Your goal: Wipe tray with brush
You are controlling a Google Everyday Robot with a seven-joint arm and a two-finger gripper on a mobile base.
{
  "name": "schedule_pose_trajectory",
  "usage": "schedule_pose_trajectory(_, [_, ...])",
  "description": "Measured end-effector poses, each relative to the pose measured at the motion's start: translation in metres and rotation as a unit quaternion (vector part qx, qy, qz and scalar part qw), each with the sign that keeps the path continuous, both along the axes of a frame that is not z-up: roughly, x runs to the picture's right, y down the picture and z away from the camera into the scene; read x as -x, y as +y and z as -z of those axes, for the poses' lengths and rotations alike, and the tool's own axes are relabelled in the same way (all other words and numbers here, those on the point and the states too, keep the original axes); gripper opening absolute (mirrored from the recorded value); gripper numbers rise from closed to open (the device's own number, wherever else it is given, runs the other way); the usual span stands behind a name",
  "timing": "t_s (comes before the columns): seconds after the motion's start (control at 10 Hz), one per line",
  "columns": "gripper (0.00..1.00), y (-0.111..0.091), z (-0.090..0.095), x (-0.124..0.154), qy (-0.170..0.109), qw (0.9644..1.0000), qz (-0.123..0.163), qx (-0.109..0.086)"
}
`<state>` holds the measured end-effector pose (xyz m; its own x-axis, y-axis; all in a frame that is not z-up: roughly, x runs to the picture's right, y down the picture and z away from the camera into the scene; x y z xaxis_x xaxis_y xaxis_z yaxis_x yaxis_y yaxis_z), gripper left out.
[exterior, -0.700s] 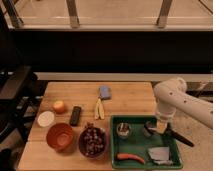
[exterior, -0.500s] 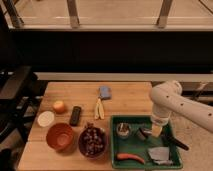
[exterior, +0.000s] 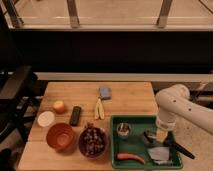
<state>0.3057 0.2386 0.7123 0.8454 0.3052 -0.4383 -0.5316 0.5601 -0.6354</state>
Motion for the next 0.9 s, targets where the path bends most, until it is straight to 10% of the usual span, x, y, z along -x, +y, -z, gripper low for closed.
schedule_pose_trajectory(0.4, [0.0,-0.016,-0.005,-0.051,0.027,0.9994,-0.008,-0.018])
schedule_pose_trajectory(0.9, [0.0,-0.036,-0.027,0.0,-0.031,0.9988,0.007,-0.036])
